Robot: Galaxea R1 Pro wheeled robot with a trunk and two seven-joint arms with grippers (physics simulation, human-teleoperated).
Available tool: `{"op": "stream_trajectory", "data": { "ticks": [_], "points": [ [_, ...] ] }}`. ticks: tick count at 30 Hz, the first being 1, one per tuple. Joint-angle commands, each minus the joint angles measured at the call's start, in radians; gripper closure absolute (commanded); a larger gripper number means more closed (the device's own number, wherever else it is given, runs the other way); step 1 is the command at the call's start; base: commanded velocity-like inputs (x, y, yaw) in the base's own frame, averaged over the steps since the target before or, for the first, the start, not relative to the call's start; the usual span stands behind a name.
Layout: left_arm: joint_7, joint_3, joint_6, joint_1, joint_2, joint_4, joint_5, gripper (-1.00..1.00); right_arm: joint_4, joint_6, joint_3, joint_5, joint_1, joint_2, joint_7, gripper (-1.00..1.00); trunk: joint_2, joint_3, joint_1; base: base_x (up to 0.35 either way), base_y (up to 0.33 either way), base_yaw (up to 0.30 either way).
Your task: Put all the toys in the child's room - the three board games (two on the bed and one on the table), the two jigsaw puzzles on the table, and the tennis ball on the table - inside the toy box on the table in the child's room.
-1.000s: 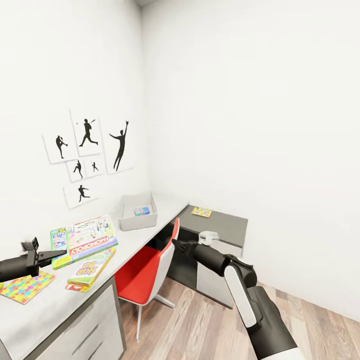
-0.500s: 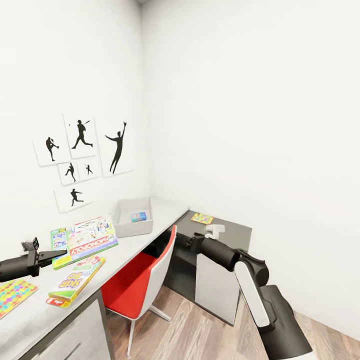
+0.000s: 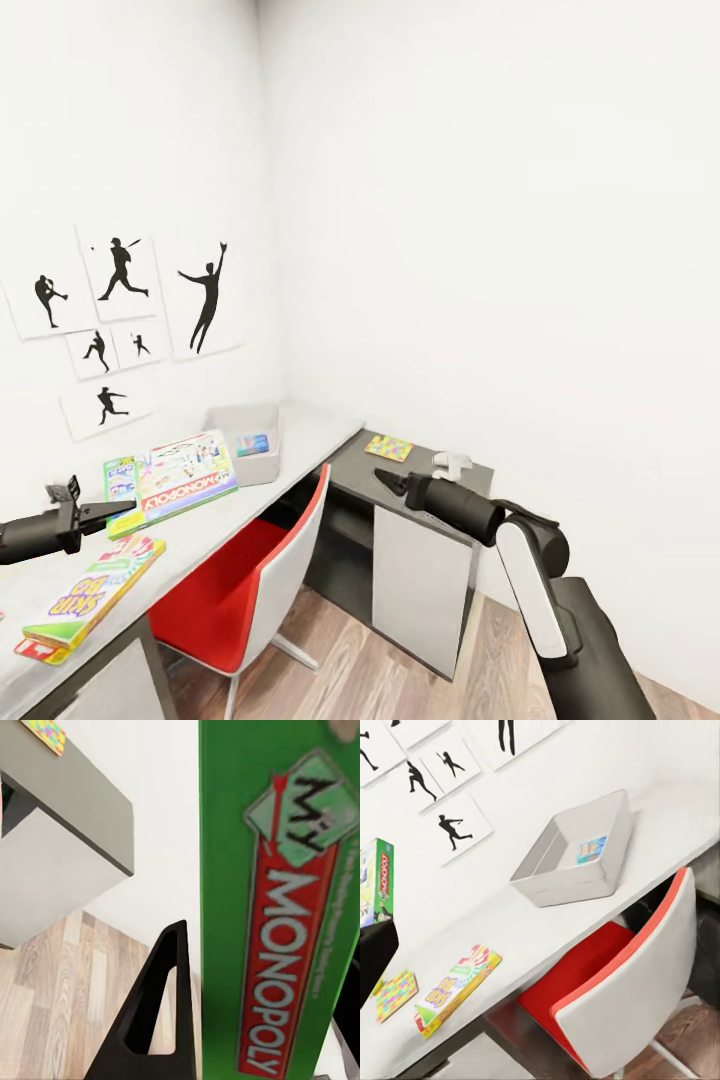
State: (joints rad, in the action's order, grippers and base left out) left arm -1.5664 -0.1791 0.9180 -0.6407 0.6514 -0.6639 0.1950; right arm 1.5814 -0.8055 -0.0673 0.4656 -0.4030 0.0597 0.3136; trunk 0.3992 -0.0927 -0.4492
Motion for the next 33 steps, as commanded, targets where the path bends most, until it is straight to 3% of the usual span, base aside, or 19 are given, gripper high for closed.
{"op": "stream_trajectory", "data": {
  "ticks": [1, 10, 15, 21, 24, 28, 33],
  "points": [
    [-0.004, 0.000, 0.010, -0.001, -0.001, 0.000, 0.000, 1.00, -0.004, 0.010, 0.003, -0.002, 0.000, 0.000, 0.004, -1.00, 0.001, 0.000, -0.001, 0.251, -0.249, 0.072],
    [0.003, -0.002, 0.009, -0.001, -0.003, 0.000, -0.004, 1.00, -0.012, 0.036, 0.004, -0.004, 0.001, 0.000, 0.006, -1.00, 0.001, -0.003, -0.001, 0.250, -0.244, 0.233],
    [0.047, 0.000, -0.002, -0.018, -0.003, -0.027, -0.006, 1.00, -0.012, 0.037, 0.002, -0.010, 0.001, 0.001, 0.007, -1.00, 0.001, -0.003, -0.001, 0.302, -0.082, 0.271],
    [0.124, 0.005, -0.009, -0.083, -0.002, -0.111, -0.008, 1.00, -0.012, 0.036, 0.001, -0.011, 0.001, 0.000, 0.007, -1.00, 0.001, -0.003, -0.001, 0.303, 0.126, 0.071],
    [0.132, 0.018, -0.013, -0.090, 0.005, -0.140, -0.009, 1.00, -0.012, 0.036, 0.002, -0.007, 0.001, 0.000, 0.007, -1.00, 0.001, -0.003, -0.001, 0.208, 0.260, -0.006],
    [0.129, 0.033, -0.068, -0.092, 0.007, -0.155, -0.008, 1.00, -0.013, 0.036, 0.003, -0.003, 0.001, 0.000, 0.007, -1.00, 0.001, -0.007, -0.001, 0.134, 0.209, -0.130],
    [0.129, 0.077, -0.103, -0.092, 0.007, -0.159, -0.009, 1.00, -0.014, 0.037, 0.002, -0.003, 0.001, 0.001, 0.005, -1.00, 0.001, -0.009, -0.001, 0.041, 0.047, -0.078]
  ]
}}
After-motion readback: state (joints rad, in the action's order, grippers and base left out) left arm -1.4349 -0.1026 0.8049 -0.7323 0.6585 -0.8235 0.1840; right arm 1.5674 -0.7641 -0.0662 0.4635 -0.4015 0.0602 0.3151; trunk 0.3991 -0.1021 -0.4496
